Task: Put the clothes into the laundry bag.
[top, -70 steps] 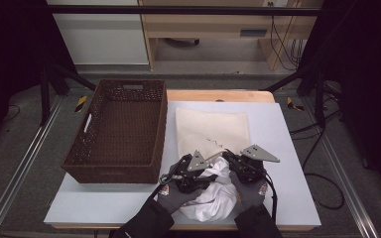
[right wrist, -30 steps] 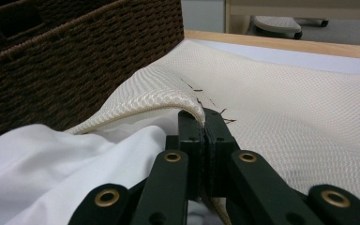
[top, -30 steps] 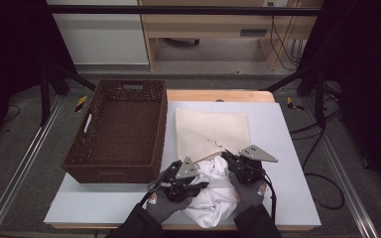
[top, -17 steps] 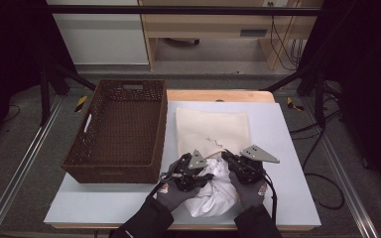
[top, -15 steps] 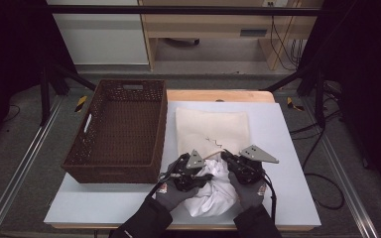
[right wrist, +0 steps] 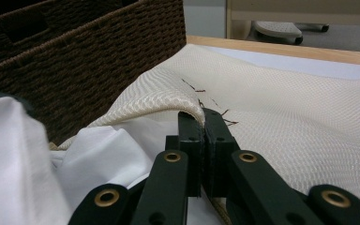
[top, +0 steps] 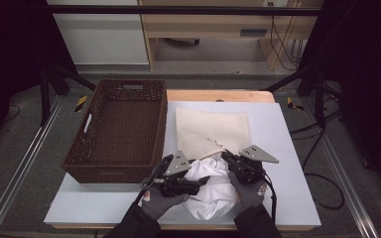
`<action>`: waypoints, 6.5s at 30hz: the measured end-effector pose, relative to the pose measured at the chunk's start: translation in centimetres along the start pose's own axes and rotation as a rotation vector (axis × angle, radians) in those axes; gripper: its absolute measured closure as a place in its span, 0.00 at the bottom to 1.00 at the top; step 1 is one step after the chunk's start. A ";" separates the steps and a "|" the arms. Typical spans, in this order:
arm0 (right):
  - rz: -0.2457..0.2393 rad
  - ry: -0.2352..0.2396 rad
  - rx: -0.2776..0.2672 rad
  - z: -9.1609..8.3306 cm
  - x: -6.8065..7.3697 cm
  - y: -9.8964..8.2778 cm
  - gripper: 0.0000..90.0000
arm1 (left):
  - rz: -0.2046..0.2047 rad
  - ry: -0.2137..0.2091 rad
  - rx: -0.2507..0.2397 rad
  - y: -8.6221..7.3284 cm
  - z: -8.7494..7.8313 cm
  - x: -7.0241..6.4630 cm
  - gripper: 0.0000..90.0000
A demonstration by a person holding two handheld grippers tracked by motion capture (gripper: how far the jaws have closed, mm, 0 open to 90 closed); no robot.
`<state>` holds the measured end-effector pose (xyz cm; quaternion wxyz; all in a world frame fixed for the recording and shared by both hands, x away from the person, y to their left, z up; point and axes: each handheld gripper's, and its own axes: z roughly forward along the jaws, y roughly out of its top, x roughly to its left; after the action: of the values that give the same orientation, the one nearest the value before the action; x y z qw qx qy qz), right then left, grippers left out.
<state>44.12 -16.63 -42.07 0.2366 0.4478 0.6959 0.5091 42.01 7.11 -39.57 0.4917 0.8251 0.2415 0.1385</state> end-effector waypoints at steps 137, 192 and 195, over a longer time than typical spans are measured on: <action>0.002 -0.005 -0.001 -0.3 -0.3 0.1 0.98 | -0.076 0.026 0.132 -0.7 7.2 -0.8 0.53; 0.012 -0.013 -0.039 -1.6 -0.8 0.7 0.98 | -0.011 0.132 0.190 -1.4 6.9 0.0 0.91; 0.010 -0.005 -0.056 -2.0 -0.6 1.0 0.98 | -0.029 0.173 0.205 -2.0 8.1 1.1 0.87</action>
<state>43.25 -18.01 -40.48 0.2481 0.4457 0.6785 0.5286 46.18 2.46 -45.25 0.3842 0.8523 0.3080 0.1766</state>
